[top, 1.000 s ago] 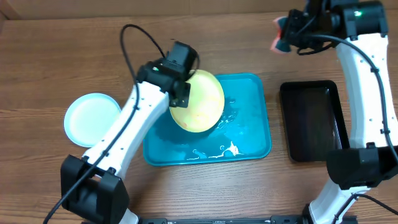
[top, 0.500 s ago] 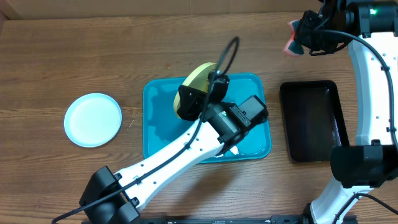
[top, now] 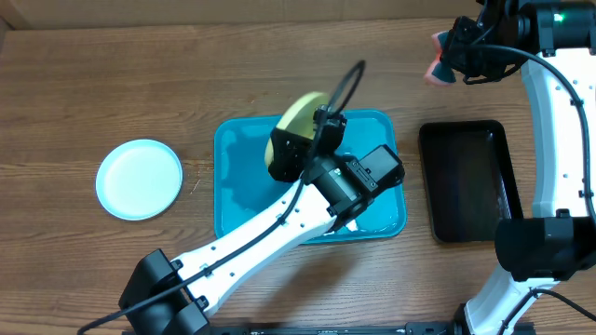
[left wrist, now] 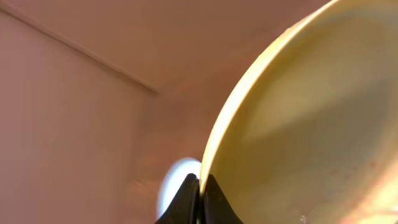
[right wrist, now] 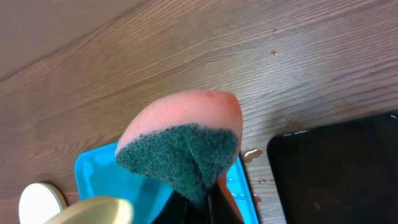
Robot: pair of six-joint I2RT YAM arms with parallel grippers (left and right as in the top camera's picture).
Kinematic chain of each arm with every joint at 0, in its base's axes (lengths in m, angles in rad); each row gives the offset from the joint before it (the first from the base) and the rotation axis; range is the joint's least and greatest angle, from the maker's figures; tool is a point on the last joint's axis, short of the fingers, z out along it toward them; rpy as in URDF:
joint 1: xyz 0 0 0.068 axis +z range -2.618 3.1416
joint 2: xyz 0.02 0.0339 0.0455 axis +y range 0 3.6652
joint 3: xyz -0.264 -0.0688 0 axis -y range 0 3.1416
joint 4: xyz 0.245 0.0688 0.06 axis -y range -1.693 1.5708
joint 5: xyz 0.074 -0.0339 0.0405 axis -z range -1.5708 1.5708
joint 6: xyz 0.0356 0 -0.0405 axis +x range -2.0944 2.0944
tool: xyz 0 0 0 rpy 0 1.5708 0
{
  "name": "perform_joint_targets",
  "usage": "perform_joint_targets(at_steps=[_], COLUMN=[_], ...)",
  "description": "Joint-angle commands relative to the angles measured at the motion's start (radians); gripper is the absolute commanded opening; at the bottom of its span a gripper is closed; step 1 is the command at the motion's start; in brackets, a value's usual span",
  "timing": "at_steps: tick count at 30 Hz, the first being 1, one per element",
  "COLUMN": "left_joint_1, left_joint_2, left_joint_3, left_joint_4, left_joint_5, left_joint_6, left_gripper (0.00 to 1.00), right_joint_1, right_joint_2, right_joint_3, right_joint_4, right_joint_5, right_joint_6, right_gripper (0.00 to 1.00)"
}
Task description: Clean dirty plates on tray and stack at the side
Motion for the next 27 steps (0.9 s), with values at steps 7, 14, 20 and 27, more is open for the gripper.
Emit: perform_joint_targets(at_steps=[7,14,20,27], left_joint_1=[0.259,0.693,1.106,1.429], left_joint_2=[-0.021,-0.021,-0.019,-0.019], left_joint_3=[0.003,0.003,0.002,-0.076], left_joint_4=[0.067,0.087,0.082,0.123], left_joint_5=[0.806,1.134,1.270,1.308], left_joint_6=[0.013,0.211,0.287,0.303], left_gripper=[0.04,0.04,0.04,0.04], right_joint_1=[0.000,0.000,0.000,0.000], right_joint_2=[-0.006,-0.006,-0.006,-0.006], right_joint_3=[0.013,0.013,0.013,0.013], right_joint_4=[-0.002,-0.005,-0.005,-0.005], right_joint_5=[0.010,0.010,0.010,0.010], right_joint_6=[-0.008,-0.008,-0.008,-0.008], right_gripper=[0.04,0.04,0.04,0.04])
